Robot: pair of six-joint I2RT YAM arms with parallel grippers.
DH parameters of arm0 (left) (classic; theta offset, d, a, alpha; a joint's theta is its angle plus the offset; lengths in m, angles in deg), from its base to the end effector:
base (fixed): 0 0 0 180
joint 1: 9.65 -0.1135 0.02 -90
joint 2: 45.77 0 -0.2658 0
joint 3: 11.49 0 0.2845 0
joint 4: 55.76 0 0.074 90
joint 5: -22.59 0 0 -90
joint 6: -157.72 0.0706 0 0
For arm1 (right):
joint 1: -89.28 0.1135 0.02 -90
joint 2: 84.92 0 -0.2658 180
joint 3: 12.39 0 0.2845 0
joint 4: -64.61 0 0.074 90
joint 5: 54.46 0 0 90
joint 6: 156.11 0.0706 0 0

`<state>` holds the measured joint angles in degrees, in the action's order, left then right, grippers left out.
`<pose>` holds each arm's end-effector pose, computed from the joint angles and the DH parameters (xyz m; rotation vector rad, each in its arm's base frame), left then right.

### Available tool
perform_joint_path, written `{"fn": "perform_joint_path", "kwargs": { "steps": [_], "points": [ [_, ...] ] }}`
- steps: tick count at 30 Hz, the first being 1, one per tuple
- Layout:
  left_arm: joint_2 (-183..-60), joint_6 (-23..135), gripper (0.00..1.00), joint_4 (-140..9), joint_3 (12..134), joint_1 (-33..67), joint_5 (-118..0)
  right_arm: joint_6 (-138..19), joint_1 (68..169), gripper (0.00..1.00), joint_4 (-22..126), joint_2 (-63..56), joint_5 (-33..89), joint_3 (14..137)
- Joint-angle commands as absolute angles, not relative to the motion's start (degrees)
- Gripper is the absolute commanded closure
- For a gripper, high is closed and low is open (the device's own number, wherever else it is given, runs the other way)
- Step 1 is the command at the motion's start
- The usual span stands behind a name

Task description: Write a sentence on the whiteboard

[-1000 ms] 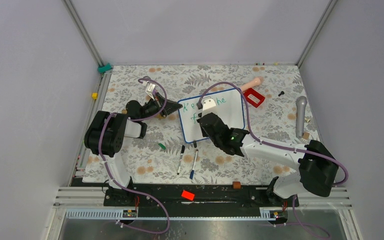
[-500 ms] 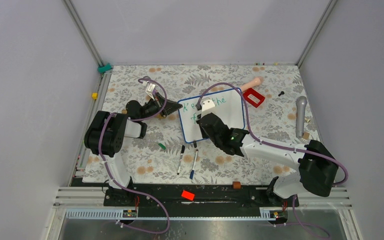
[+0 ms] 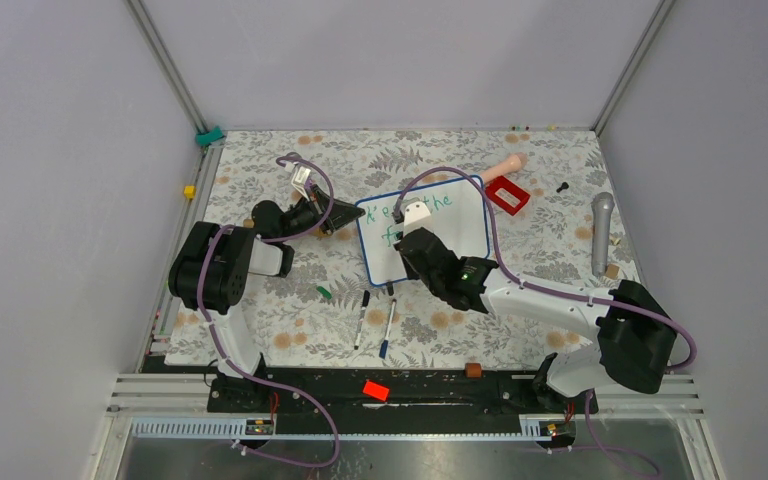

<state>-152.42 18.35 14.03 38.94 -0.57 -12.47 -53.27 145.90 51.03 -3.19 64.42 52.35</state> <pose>0.3520 -0.1148 0.1586 0.3707 1.5693 -1.4449 0.2325 0.2909 0.2243 -0.4772 1.9834 0.2291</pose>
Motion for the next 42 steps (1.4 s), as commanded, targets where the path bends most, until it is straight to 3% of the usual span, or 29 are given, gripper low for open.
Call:
{"fn": "perform_joint_path", "kwargs": {
  "steps": [1, 42],
  "points": [
    [-152.53, 20.89, 1.0, 16.69, 40.06, 0.19, -9.73, -53.77, 145.44, 1.0, 49.56, -2.75, 68.37, 54.2],
    [-152.38, 20.96, 1.0, 16.67, 39.97, 0.19, -9.69, -54.3, 144.04, 1.0, 48.01, -1.35, 66.91, 57.52]
  ]
}}
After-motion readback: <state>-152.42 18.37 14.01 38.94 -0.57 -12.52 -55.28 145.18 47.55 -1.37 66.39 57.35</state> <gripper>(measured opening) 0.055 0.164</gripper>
